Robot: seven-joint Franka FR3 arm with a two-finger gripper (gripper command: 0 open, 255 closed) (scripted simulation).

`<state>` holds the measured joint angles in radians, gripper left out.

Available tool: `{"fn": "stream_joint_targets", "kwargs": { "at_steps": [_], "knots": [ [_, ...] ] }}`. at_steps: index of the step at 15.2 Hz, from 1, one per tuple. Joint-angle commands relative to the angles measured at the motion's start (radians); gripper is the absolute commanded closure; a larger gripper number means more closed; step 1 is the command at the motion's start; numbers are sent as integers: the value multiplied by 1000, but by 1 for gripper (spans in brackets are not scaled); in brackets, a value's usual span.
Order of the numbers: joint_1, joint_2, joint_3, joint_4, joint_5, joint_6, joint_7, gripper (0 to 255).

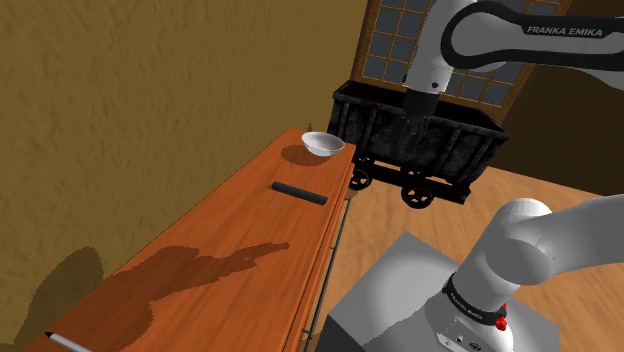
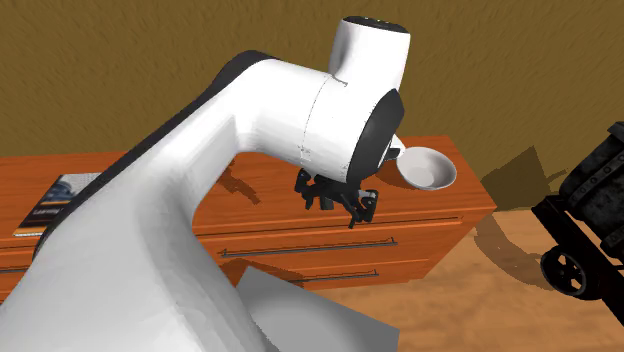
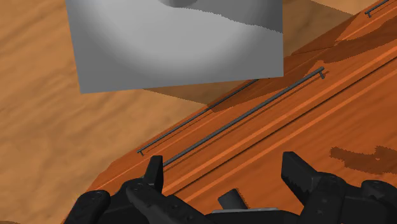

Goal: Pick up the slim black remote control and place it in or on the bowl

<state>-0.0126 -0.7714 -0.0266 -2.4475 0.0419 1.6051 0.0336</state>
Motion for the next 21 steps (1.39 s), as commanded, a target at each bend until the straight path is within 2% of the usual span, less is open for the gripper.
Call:
{"fn": "stream_joint_targets", "kwargs": {
  "at_steps": [1, 11, 21],
  "knots": [
    [0, 0, 0, 0, 0, 0, 0, 0],
    [67, 336, -11, 26, 12, 326, -155, 0],
    [125, 711, 3, 185, 45, 558, -304, 0]
  ]
}}
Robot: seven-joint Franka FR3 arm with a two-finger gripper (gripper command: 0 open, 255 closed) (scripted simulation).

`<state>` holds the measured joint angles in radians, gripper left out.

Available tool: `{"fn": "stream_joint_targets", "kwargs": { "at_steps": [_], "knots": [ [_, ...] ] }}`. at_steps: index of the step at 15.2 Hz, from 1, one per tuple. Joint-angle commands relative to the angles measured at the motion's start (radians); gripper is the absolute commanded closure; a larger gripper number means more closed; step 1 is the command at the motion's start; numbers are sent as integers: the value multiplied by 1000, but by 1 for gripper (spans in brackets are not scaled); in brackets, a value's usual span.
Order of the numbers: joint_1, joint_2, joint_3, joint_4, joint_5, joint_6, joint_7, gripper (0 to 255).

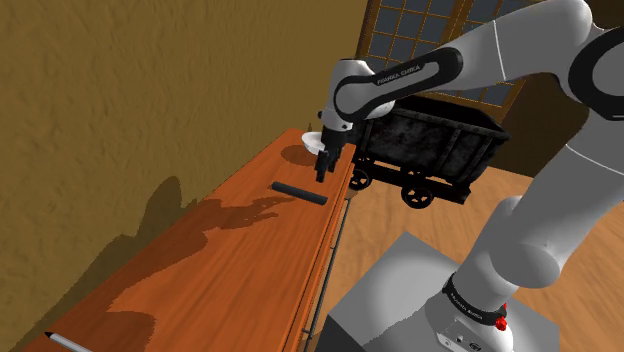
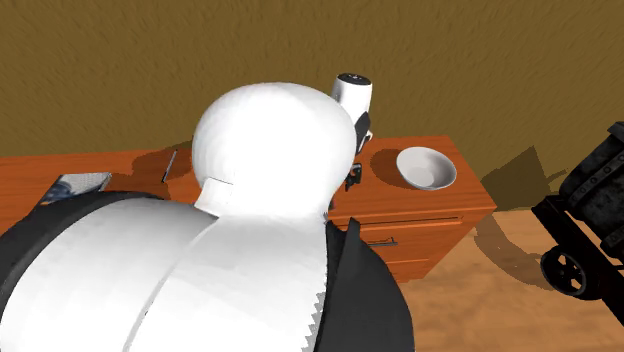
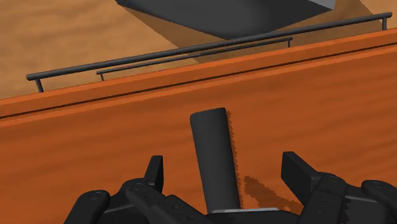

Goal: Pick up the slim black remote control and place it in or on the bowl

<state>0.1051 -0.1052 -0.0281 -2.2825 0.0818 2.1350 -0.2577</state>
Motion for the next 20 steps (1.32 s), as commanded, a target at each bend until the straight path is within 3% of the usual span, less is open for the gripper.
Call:
{"fn": "stream_joint_targets", "kwargs": {
  "at_steps": [1, 4, 12, 19, 20],
  "knots": [
    [12, 82, 8, 43, 8, 44, -27, 0],
    [22, 182, 20, 108, 14, 84, -63, 0],
    [25, 240, 24, 69, 23, 181, -68, 0],
    [25, 240, 24, 69, 23, 181, -68, 0],
    [25, 240, 24, 69, 23, 181, -68, 255]
  ]
}}
